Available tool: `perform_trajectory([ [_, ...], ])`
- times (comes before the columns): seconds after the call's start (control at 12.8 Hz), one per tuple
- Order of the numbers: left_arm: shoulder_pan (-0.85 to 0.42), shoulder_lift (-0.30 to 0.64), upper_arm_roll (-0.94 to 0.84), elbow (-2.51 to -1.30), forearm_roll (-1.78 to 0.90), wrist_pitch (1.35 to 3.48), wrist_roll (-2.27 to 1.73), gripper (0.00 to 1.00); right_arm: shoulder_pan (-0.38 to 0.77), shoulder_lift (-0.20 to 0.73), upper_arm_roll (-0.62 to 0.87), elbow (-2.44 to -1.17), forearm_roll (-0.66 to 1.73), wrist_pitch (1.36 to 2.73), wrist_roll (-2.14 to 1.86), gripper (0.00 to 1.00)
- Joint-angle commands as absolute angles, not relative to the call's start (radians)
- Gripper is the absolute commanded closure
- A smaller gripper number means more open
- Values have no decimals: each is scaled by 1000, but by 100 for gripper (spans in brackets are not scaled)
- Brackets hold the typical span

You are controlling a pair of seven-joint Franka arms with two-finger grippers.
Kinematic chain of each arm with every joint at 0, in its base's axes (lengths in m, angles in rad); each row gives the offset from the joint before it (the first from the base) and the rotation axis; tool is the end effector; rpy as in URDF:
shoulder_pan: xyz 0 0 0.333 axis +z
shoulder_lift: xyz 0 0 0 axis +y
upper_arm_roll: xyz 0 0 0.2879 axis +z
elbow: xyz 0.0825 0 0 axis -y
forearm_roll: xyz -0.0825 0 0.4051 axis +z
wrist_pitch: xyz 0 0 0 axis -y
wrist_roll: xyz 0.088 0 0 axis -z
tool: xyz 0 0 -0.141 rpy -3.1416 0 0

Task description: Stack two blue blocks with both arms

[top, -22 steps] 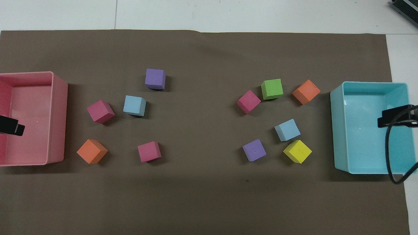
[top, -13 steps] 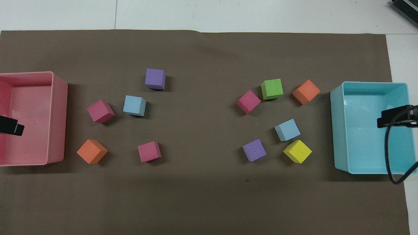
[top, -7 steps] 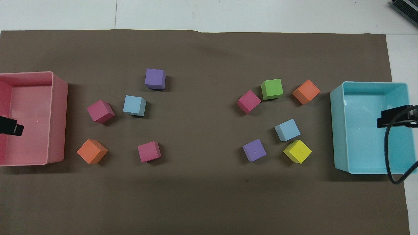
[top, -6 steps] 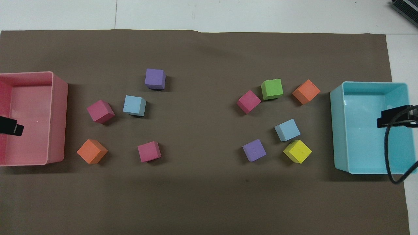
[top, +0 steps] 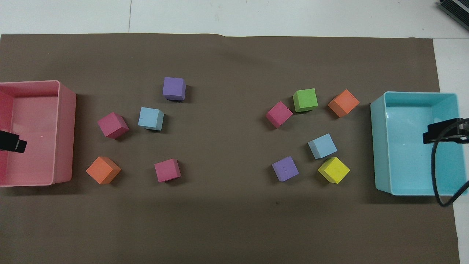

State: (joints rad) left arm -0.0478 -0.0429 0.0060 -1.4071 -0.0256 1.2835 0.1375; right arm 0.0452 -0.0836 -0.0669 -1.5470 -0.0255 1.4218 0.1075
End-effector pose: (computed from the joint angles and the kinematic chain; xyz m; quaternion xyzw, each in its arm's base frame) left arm 0.5253 -0.0260 0.6404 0.9948 -0.0926 -0.0397 0.0145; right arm 0.5340 -0.0169 0.6076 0.9976 -0.0660 -0.0205 0.0107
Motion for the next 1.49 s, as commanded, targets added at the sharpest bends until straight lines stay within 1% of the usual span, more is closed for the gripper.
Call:
perform_trajectory([
  [0.0,-48,-46,5,-1397,-18,1285,137,0,37,-92,-60,-1563,-32,1434,89,0],
  [0.47,-49,-46,5,-1397,-18,1299,137,0,37,-95,-57,-1571,-17,1448,91,0],
  [0.63,-49,-46,5,-1397,-20,1301,137,0,38,-106,-49,-1607,-15,1486,91,0],
  [1.02,-49,-46,5,-1397,-21,1302,137,0,41,-100,-20,-1661,20,1561,87,0],
  [1.41,-49,-46,5,-1399,-21,1307,135,0,41,-89,44,-1747,25,1673,65,0],
])
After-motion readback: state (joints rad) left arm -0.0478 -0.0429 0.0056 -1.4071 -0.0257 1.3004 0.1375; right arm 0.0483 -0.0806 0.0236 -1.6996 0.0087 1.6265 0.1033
